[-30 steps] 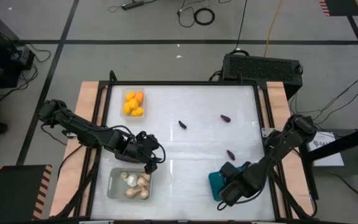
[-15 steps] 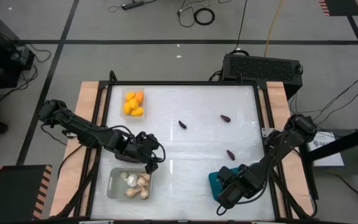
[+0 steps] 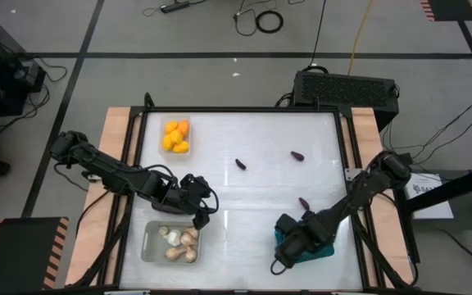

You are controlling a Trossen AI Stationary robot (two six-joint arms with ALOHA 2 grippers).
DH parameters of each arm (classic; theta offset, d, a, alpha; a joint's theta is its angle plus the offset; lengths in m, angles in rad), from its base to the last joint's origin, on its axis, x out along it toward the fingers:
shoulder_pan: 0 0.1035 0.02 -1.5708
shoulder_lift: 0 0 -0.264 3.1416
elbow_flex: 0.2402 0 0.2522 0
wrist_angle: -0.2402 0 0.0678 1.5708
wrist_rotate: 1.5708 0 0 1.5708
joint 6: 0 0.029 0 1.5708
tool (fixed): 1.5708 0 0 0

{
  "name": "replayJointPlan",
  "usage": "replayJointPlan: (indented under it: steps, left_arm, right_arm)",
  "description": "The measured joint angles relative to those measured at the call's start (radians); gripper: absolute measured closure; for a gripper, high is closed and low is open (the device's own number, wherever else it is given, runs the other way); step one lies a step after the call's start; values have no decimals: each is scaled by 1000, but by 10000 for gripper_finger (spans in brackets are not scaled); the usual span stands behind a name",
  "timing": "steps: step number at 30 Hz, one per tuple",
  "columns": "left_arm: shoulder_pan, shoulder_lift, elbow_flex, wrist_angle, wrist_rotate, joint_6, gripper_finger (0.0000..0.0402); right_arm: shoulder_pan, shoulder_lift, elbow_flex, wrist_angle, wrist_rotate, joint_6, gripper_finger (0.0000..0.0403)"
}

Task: Sort produce into baskets
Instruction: Adjust the blue bin on the table

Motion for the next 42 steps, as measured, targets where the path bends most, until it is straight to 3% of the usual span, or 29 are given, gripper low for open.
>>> replayJointPlan:
  steps: [4,10,17,32,37,42]
  left_arm:
    - [0,0,0,-1,0,-20,123]
    - [0,0,0,-2,0,-21,123]
    - [0,0,0,-3,1,-46,123]
    - [-19,0,0,-23,34,-47,123]
    - [-4,0,0,-38,43,-47,123]
    - [3,0,0,-37,43,-46,123]
  right_arm:
    - [-38,27,0,-10,0,-44,235]
    - [-79,38,0,-10,-24,-115,320]
    - [-125,38,0,-43,53,-147,394]
    - [-132,-26,-1,-9,5,-185,402]
    - [-98,-66,0,-7,32,-94,402]
    - [-15,-15,-1,-22,45,-18,402]
